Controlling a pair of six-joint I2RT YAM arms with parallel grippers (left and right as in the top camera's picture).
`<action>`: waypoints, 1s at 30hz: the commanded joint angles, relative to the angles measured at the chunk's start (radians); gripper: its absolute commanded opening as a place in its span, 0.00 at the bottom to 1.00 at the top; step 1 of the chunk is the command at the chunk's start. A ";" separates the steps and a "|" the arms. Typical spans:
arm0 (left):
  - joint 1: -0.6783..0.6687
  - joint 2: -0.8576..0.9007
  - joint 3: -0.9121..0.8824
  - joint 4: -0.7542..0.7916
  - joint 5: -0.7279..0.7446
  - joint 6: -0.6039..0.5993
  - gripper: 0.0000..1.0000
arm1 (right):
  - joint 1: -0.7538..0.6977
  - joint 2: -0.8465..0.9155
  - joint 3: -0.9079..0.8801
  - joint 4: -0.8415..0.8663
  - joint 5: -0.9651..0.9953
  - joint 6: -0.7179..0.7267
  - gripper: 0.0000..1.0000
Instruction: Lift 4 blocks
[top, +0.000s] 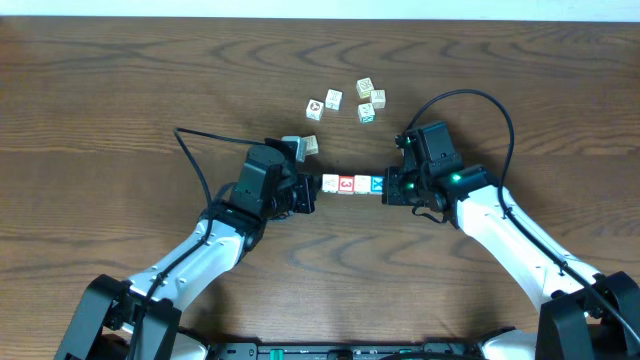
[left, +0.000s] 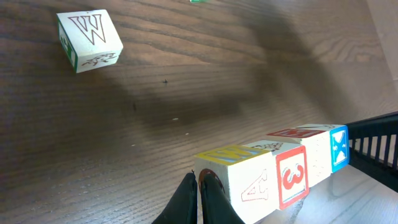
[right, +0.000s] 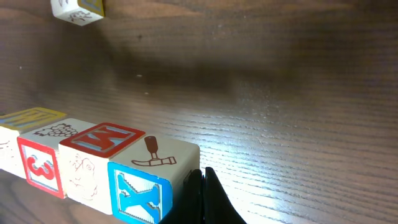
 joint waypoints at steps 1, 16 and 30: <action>-0.046 -0.021 0.050 0.025 0.192 -0.009 0.07 | 0.041 -0.021 0.055 0.035 -0.297 -0.013 0.01; -0.046 -0.021 0.053 0.025 0.192 -0.009 0.07 | 0.041 -0.021 0.064 0.030 -0.299 -0.013 0.01; -0.046 -0.022 0.063 0.025 0.192 -0.009 0.07 | 0.041 -0.021 0.084 0.010 -0.299 -0.021 0.01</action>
